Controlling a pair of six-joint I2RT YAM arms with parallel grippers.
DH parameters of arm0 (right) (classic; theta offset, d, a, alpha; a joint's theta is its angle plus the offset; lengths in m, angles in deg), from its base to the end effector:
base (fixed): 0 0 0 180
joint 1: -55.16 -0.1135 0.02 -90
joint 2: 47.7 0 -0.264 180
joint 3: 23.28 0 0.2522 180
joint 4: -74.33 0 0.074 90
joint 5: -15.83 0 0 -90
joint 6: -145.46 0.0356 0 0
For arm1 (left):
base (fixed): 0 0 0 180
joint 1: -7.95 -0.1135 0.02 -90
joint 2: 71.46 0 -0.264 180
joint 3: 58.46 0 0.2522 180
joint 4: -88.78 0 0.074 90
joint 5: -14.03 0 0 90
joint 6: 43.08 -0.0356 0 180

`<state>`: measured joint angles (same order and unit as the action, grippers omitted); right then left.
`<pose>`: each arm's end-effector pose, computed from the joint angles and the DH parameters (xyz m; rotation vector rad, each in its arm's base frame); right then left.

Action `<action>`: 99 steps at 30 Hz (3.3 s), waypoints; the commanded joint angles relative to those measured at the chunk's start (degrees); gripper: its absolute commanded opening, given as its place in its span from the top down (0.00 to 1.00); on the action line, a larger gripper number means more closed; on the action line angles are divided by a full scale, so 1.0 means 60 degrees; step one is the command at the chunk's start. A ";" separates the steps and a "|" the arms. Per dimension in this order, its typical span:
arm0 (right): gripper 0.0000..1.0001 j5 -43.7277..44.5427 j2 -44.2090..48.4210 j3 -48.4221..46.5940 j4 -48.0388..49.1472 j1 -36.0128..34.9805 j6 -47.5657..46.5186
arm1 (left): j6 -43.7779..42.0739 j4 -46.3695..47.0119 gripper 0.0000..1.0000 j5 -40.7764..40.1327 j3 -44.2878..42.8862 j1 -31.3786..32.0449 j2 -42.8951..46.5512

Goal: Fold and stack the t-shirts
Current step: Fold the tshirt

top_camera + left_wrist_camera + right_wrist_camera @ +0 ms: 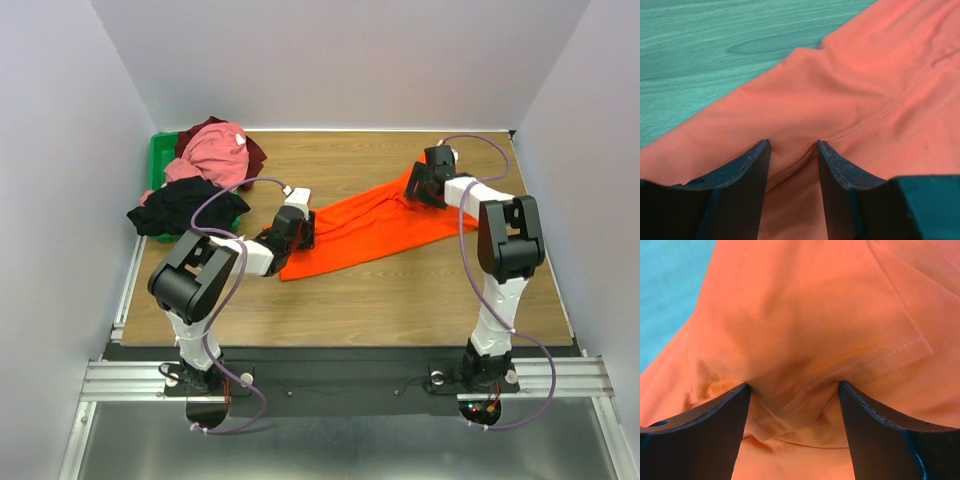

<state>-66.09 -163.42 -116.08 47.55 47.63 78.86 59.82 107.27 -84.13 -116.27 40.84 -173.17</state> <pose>0.4344 0.0524 0.1698 0.3974 2.3952 0.0723 0.3000 -0.1880 0.1503 0.2617 2.0116 -0.3651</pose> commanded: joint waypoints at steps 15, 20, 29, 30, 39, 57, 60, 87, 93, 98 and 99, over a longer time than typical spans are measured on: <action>0.20 -0.1549 -0.3768 -0.5324 -0.2225 -0.0766 -0.0955 | -0.0641 -0.0542 0.48 0.2617 0.0061 0.0979 -0.1066; 0.20 -0.2049 -0.3449 -0.5460 -0.2152 -0.1044 -0.1438 | -0.0745 -0.0102 0.48 0.2841 0.0413 0.0965 -0.0569; 0.17 -0.1903 0.0973 -0.1726 -0.0087 -0.1089 -0.1191 | -0.0028 0.0733 0.40 0.0805 0.2038 0.0994 0.2592; 0.16 -0.1801 0.1643 -0.1216 -0.0058 -0.1103 -0.1146 | 0.0031 0.0777 0.34 0.0514 0.2112 0.1023 0.2756; 0.16 -0.0731 0.2442 0.0268 -0.0116 -0.1089 -0.0575 | 0.0617 0.0719 0.31 -0.0324 0.2728 0.1067 0.3388; 0.16 -0.1126 -0.0295 -0.0725 -0.0203 -0.0664 -0.0721 | 0.1335 0.0630 0.30 0.0714 0.3122 0.1287 0.2508; 0.16 -0.1229 -0.0663 -0.1034 -0.0306 -0.0649 -0.0838 | 0.1554 0.0704 0.30 0.0745 0.3386 0.1404 0.2771; 0.15 -0.4496 -0.4532 -0.6615 -0.2254 -0.1616 -0.2640 | 0.2507 0.1876 0.24 0.1317 0.4969 0.2019 0.4266; 0.14 -0.4452 -0.3482 -0.5916 -0.2211 -0.1748 -0.2947 | 0.2493 0.1964 0.23 0.1435 0.5115 0.2019 0.4646; 0.07 -0.4116 -0.0991 -0.4026 -0.1421 -0.1894 -0.2860 | 0.2390 0.1349 0.22 0.0819 0.5232 0.2063 0.6606; 0.07 -0.3636 -0.0595 -0.3791 -0.1362 -0.1938 -0.2744 | 0.2390 0.1247 0.20 0.0572 0.5262 0.2078 0.7408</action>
<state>-91.12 -179.31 -143.49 38.68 36.96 62.03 74.73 114.63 -77.07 -85.21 52.64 -139.14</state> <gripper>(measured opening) 0.926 0.778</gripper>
